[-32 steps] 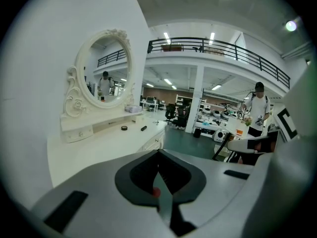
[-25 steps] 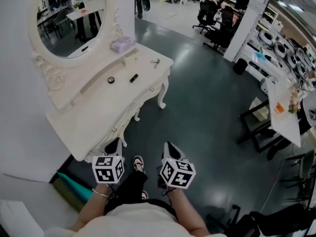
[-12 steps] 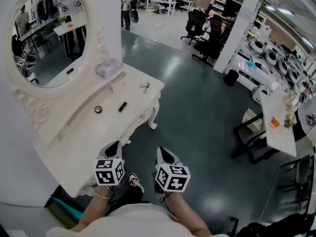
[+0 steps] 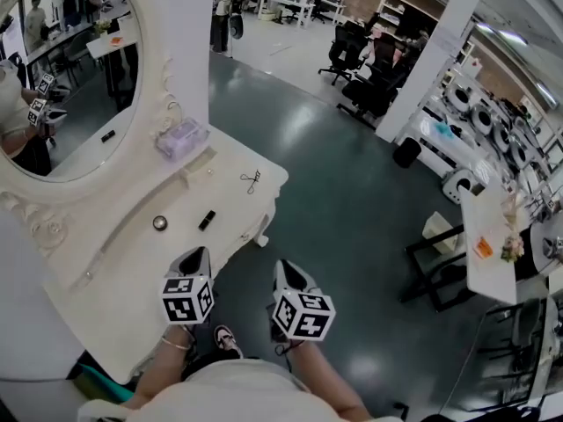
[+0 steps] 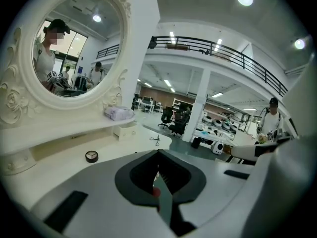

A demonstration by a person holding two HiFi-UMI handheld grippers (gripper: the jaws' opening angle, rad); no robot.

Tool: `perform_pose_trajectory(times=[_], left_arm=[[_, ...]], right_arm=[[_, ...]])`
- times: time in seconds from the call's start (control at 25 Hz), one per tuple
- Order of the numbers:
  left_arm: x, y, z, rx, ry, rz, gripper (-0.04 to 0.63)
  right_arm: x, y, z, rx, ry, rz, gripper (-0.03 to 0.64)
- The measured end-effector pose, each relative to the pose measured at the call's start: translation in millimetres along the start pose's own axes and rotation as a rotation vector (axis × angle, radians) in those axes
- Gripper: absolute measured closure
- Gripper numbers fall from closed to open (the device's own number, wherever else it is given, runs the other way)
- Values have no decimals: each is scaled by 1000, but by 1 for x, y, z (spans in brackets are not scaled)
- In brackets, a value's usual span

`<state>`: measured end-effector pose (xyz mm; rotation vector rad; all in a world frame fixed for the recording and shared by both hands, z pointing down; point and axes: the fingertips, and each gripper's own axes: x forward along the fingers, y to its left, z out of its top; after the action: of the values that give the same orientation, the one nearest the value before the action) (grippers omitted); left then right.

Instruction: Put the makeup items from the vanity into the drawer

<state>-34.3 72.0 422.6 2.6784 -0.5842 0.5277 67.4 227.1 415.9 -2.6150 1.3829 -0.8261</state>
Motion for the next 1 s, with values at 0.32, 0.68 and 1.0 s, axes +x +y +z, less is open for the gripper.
perform_pose_trajectory(times=[0.32,0.68,1.0], left_arm=[[42,23,15,-15,21,26,592],[75,56,20,-25,60,93,592],[131,103,38,-134,19,286,592]], right_arm=[[55,-5,23,-21,17,11,598],[119,-19,30,32,53,55,598],[241,14,46,-96,160,282,598]])
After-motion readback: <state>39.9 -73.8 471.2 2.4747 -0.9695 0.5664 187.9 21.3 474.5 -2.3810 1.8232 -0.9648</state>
